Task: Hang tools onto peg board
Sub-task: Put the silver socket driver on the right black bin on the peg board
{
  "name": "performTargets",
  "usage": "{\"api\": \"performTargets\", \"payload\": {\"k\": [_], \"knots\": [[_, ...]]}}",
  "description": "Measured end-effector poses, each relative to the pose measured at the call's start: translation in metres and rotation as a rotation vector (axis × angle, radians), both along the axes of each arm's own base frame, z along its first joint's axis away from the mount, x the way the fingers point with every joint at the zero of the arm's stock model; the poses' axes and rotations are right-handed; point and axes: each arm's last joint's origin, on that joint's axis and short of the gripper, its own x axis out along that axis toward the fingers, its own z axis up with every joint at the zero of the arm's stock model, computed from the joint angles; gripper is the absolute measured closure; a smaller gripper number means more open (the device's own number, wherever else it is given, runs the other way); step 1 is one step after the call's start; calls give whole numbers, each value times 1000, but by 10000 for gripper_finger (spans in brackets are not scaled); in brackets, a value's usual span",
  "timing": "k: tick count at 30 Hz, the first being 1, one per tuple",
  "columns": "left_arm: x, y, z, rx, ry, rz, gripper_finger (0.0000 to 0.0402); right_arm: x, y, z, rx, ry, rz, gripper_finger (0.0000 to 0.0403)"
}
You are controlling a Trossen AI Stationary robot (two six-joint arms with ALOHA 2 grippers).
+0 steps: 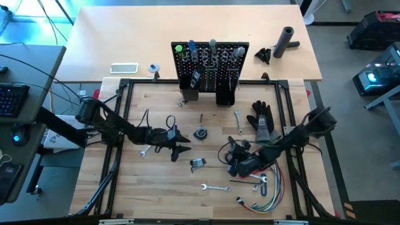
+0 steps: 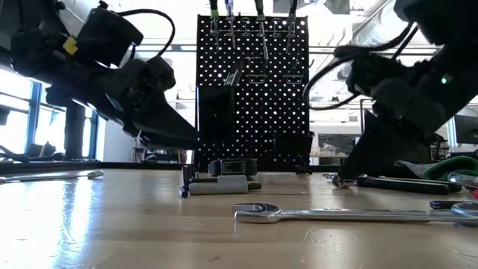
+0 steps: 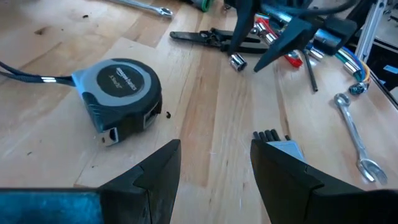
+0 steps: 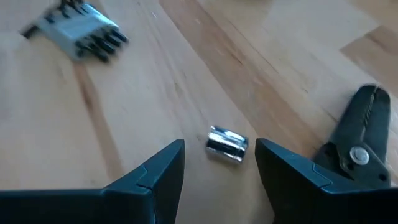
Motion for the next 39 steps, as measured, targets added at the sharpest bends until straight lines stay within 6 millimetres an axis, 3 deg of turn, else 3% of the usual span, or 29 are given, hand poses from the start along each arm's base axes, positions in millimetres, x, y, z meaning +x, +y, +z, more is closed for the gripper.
{"api": "performTargets", "payload": {"k": [6, 16, 22, 31, 39], "knots": [[4, -2, -2, 6, 2, -9, 213, 2, 0, -11, -25, -10, -64, 215], [7, -2, 1, 22, -18, -8, 213, 5, -3, -16, -62, -21, -70, 320], [6, -2, 1, 23, -16, -7, 213, 7, -3, -13, -85, -4, -28, 330], [6, -2, 1, 23, -15, -6, 213, 20, -18, 19, -194, 8, 23, 330], [6, -2, 1, 23, -12, -5, 213, 28, -55, 63, -410, 9, -46, 330]]}}
